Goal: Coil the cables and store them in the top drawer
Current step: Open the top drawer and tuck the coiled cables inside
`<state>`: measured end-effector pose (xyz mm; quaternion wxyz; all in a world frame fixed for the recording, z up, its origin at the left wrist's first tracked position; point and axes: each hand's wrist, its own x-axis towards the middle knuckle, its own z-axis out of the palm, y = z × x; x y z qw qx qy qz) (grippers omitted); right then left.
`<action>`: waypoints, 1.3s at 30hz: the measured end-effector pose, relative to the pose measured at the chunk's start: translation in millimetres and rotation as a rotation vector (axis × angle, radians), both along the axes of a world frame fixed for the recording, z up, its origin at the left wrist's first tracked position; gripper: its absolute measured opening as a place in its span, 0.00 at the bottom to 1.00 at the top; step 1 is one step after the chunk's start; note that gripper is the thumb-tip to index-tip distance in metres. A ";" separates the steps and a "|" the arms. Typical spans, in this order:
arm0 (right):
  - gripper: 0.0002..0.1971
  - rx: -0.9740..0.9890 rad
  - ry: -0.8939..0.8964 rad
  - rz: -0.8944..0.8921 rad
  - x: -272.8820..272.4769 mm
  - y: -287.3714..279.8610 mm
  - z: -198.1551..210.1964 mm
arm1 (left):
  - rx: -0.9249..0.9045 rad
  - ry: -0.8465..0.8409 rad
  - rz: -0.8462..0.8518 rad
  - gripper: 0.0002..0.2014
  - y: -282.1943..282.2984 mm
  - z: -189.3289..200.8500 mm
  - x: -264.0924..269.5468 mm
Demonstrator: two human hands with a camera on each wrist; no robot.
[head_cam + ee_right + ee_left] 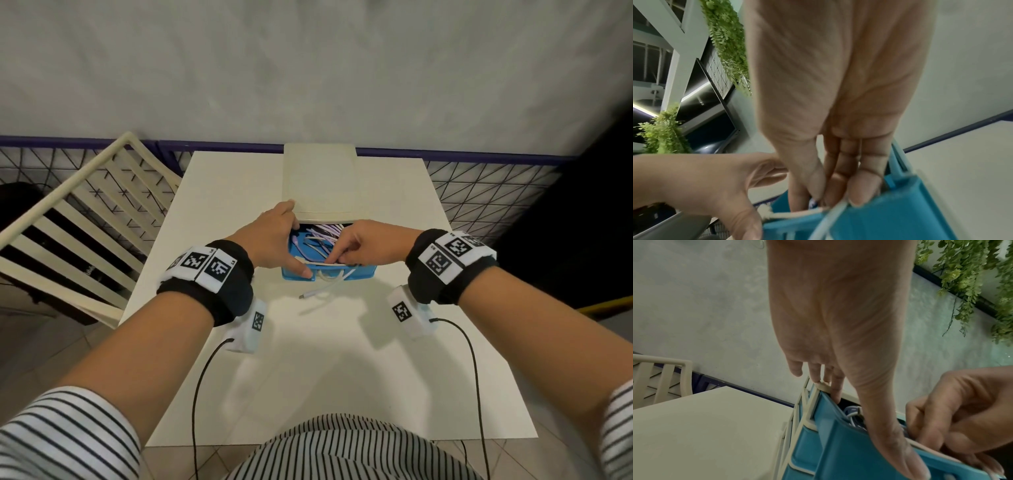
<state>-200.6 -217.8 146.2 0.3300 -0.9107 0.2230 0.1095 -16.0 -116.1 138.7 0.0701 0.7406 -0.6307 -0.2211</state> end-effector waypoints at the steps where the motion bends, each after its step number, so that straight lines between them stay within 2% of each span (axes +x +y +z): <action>1: 0.17 -0.002 0.038 0.035 -0.3 0.3 4.2 | 0.001 0.000 0.001 0.47 0.1 0.3 -0.2; 4: 0.22 -0.061 0.134 0.154 -2.4 5.4 12.3 | 0.001 0.008 0.007 0.47 0.1 -0.3 0.3; 8: 0.24 -0.209 0.121 0.192 -9.3 10.4 4.1 | 0.000 0.011 0.004 0.46 0.0 -0.5 -0.5; 16: 0.12 -0.105 -0.048 0.009 -13.4 -1.7 -1.5 | -0.006 -0.021 -0.009 0.46 -1.5 -1.8 0.9; 19: 0.10 -0.139 -0.046 -0.037 -10.1 -0.6 -2.9 | -0.001 -0.014 -0.006 0.47 -1.3 -1.7 0.9; 33: 0.10 -0.275 0.075 -0.006 -4.1 6.8 0.0 | -0.003 0.005 0.002 0.47 -0.8 -5.1 3.1; 39: 0.11 -0.341 0.104 -0.082 -1.6 8.5 -3.0 | 0.004 0.005 -0.006 0.47 -0.9 -3.3 2.5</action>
